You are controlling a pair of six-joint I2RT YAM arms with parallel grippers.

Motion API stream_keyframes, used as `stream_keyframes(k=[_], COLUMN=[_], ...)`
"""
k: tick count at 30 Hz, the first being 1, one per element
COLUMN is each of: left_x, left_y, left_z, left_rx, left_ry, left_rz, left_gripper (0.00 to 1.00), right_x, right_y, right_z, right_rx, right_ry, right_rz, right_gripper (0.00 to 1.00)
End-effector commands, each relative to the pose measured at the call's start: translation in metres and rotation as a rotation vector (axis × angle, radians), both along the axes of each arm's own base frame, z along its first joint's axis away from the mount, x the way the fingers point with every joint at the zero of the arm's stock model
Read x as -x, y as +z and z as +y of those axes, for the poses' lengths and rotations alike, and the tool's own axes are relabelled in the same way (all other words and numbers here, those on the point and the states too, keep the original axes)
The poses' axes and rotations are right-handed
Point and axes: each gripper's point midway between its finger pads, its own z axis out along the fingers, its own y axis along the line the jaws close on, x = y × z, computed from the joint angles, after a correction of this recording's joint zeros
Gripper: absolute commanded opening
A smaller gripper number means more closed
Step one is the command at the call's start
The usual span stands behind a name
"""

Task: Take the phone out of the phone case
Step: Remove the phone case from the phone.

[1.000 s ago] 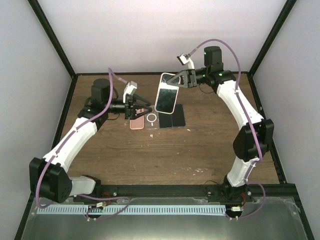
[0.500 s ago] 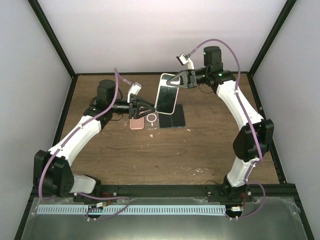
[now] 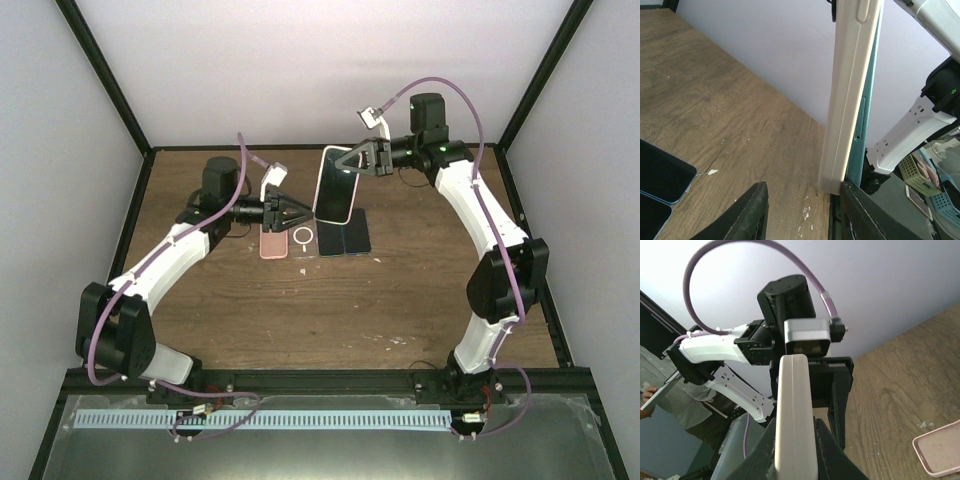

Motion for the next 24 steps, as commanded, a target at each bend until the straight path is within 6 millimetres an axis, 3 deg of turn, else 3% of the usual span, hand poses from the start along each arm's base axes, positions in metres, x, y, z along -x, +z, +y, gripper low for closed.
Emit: stream_keyframes(k=[1,12,18,20,24], left_x=[-0.014,-0.003,0.0,0.002,0.012], left_y=[0.031,0.065,0.061,0.06,0.061], left_z=[-0.013,-0.016,-0.015,-0.006,0.022], left_rx=[0.034,0.123,0.135,0.151,0.195], left_ry=[0.028,0.024,0.01,0.009,0.012], left_rz=[-0.105,-0.157,-0.124,-0.11,-0.118], left_gripper=[0.38,0.33,0.31,0.32,0.45], right_x=[0.064,0.07,0.07,0.071,0.062], right_y=[0.024,0.007,0.006,0.011,0.013], right_z=[0.008,0.044,0.05,0.049,0.039], right_rx=[-0.104,-0.043,-0.047,-0.055,-0.051], right_ry=[0.241,0.238,0.255,0.259,0.226], right_rz=[0.011,-0.039,-0.038,-0.046,-0.037], right_gripper=[0.01,0.01,0.01,0.01,0.01])
